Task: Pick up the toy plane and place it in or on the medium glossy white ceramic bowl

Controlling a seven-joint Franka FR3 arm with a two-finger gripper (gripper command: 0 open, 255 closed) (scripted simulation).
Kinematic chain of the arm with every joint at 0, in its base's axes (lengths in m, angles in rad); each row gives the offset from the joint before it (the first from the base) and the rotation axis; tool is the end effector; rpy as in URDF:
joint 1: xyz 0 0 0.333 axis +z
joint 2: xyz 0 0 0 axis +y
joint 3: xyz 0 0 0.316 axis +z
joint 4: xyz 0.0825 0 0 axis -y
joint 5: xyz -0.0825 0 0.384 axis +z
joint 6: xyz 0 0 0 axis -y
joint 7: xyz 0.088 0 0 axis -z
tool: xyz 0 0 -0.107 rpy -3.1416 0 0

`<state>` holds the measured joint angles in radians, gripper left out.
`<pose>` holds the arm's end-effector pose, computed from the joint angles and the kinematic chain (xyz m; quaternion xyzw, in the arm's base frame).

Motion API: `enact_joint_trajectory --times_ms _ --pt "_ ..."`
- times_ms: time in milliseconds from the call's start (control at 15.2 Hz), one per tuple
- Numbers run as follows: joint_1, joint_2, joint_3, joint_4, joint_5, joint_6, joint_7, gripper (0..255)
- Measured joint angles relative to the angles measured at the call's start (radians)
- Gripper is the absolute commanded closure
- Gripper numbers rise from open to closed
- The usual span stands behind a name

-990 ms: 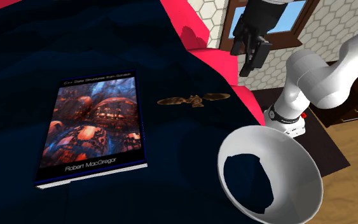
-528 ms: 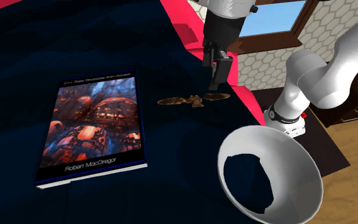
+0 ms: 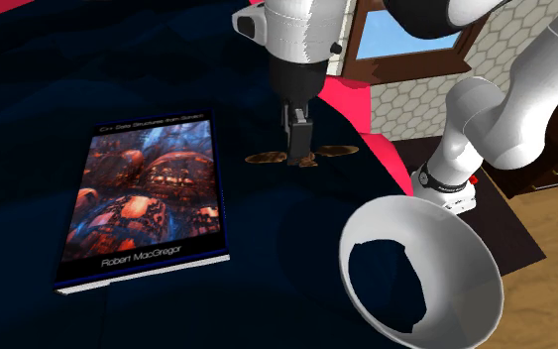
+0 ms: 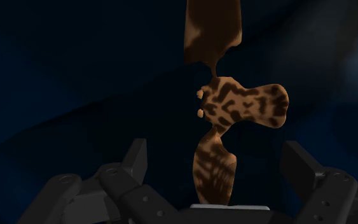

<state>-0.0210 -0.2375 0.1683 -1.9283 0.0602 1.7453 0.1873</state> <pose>0.4843 0.0853 0.5916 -0.9993 0.0263 -0.0237 0.0141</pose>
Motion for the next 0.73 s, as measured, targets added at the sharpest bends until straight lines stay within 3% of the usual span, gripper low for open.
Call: enact_joint_trajectory --times_ms 330,726 --pt "0.001 0.006 0.003 -0.061 0.0 0.066 0.0 0" --pt "0.001 0.004 0.003 -0.069 0.001 0.073 0.0 0"
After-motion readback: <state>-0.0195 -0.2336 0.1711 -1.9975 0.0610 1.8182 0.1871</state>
